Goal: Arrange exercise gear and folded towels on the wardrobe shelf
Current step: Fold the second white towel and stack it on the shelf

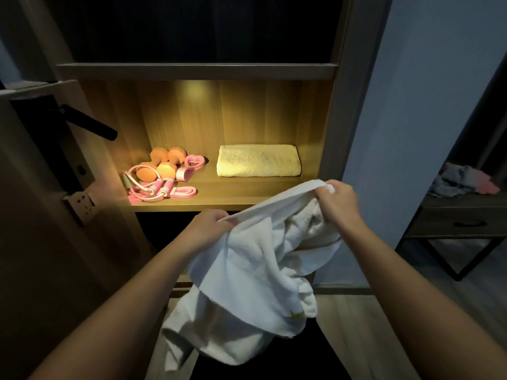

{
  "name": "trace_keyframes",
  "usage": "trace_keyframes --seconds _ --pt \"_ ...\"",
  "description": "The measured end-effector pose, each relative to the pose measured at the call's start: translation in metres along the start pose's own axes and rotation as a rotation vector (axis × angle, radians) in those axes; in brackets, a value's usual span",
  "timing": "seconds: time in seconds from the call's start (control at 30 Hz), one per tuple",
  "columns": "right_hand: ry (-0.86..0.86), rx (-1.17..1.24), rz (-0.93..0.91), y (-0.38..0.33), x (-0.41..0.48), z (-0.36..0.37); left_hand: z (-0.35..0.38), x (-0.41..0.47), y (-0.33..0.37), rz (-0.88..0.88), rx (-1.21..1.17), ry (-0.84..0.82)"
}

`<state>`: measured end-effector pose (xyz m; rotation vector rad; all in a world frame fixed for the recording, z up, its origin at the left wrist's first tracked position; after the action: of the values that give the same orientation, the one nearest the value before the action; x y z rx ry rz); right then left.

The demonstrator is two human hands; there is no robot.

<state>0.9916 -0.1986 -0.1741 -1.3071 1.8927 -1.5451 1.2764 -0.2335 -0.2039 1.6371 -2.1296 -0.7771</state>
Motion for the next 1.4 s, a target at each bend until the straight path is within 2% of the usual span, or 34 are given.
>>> trace_keyframes --seconds 0.1,0.17,0.27,0.37,0.5,0.53,0.6,0.73,0.8,1.03,1.13,1.3,1.4 --pt "-0.163 -0.107 -0.144 -0.016 -0.009 0.016 -0.014 0.001 0.014 0.069 -0.039 0.113" --pt "-0.288 -0.201 -0.265 -0.030 -0.018 0.030 -0.026 0.002 0.034 0.156 0.015 0.133" --pt "-0.298 -0.188 -0.345 -0.044 -0.022 0.035 -0.036 0.007 0.054 0.241 0.191 0.128" --pt "-0.119 -0.049 -0.239 -0.038 -0.008 0.016 -0.034 0.010 0.044 0.210 0.326 0.039" --pt "-0.022 -0.112 -0.075 -0.008 0.009 -0.002 -0.017 0.010 -0.009 0.050 0.551 -0.154" --pt "-0.015 -0.119 -0.044 0.000 0.010 -0.004 -0.013 0.010 -0.023 0.009 0.567 -0.180" --pt "-0.014 -0.102 -0.010 0.012 0.009 -0.003 -0.007 0.012 -0.045 -0.068 0.441 -0.166" --pt "-0.016 -0.042 -0.021 0.013 0.006 0.003 -0.022 0.018 -0.054 -0.110 0.101 0.134" --pt "-0.034 -0.023 -0.061 0.001 0.005 0.007 -0.035 0.021 -0.045 -0.093 -0.023 0.228" --pt "-0.097 0.128 -0.262 -0.072 0.011 0.012 -0.112 0.013 0.016 -0.008 -0.163 0.651" --pt "-0.140 0.167 -0.338 -0.109 0.007 0.013 -0.141 0.006 0.053 0.101 -0.068 0.729" --pt "-0.159 0.181 -0.465 -0.175 0.008 -0.001 -0.182 -0.005 0.112 0.248 0.089 0.771" --pt "-0.147 0.180 -0.494 -0.202 0.011 -0.016 -0.221 -0.022 0.138 0.264 0.270 0.939"
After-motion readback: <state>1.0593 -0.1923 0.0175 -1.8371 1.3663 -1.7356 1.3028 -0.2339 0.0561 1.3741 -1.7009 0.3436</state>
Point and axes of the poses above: each hand's wrist, its own x-axis towards the middle knuckle, its own z-axis out of the palm, y = z × x, the point moved 7 cm from there along x, towards the middle knuckle, and after that the axes turned 10 degrees about x, right-handed, at the moved point
